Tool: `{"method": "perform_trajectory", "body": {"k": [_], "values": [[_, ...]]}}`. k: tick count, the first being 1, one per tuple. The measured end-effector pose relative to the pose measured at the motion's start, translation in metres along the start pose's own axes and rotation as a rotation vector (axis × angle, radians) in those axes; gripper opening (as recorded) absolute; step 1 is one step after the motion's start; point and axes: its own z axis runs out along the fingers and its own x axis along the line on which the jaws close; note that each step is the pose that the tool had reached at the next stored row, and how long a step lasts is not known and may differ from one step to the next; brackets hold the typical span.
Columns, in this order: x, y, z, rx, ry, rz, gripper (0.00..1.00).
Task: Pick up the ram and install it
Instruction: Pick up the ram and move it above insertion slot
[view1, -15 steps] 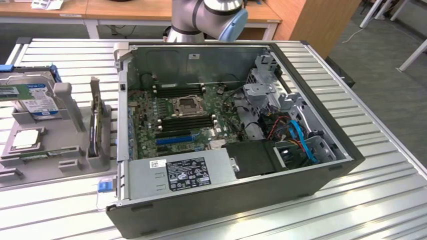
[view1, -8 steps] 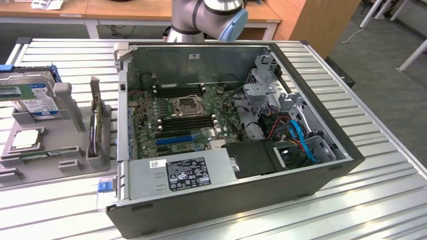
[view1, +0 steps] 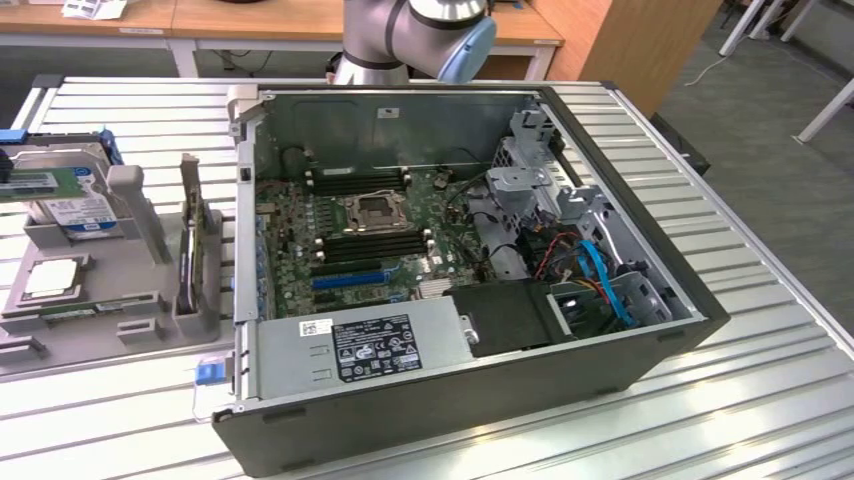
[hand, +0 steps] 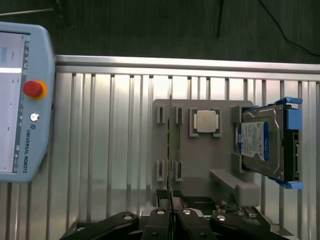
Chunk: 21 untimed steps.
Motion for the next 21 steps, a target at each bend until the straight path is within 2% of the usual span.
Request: {"method": "perform_trajectory", "body": {"k": [21], "values": [[0.000,-0.0351,-0.0021,-0.0047,-0.0003,0.000,0.11]]}}
